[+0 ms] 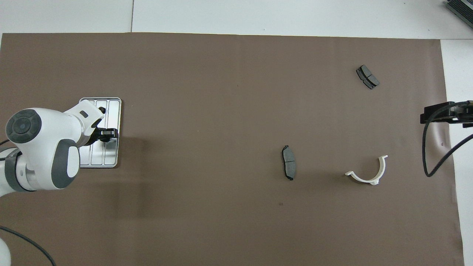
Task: Place bearing gear from tray to pile
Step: 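Close the left gripper on the black bearing in the tray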
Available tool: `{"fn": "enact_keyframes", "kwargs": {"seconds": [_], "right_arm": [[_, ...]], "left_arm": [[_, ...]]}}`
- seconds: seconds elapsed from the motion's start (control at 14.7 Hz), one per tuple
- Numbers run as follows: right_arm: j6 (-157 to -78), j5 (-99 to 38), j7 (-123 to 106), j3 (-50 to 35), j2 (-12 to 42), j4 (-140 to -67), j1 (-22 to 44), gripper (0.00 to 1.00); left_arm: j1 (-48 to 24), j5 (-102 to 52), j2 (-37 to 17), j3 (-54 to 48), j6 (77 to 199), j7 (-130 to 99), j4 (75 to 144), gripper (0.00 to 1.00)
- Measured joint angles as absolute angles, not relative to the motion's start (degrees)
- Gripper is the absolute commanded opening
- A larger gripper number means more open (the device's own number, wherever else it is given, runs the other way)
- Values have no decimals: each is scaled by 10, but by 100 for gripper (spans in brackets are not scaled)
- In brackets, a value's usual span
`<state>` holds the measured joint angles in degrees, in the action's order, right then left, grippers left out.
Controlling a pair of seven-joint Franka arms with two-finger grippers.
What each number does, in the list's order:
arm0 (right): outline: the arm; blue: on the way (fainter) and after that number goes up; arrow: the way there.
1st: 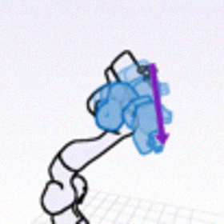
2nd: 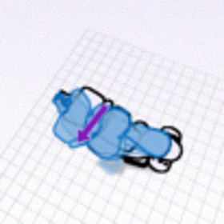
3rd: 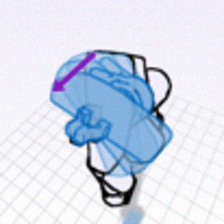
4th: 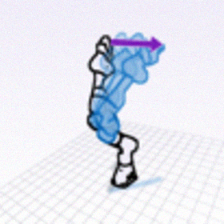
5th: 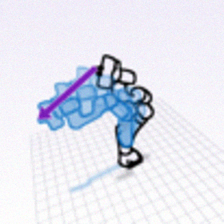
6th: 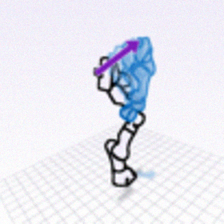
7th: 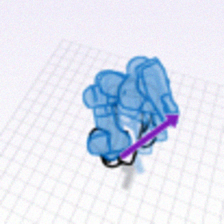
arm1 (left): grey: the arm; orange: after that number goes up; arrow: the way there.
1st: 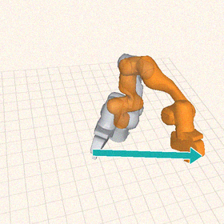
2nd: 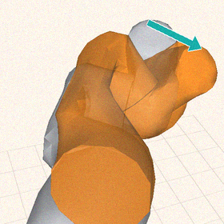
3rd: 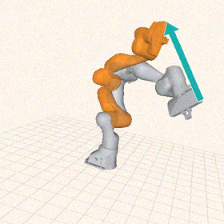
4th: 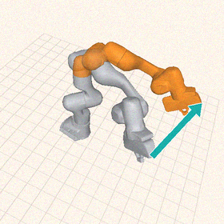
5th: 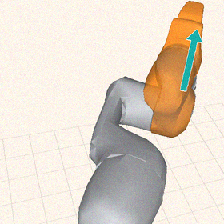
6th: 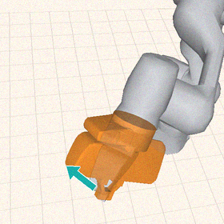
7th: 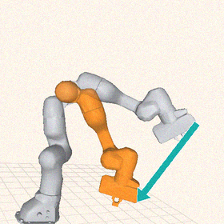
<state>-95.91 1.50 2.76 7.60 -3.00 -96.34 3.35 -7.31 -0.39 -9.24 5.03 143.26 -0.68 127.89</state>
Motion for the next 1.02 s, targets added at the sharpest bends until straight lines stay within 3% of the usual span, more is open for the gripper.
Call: {"fn": "enact_keyframes", "kwargs": {"seconds": [1.02], "right_arm": [[-972, 15, 28, 76, -30, -969, 34, 100]], "left_arm": [[-73, -4, -93, 51, 1433, -7, 1275, 58]]}}
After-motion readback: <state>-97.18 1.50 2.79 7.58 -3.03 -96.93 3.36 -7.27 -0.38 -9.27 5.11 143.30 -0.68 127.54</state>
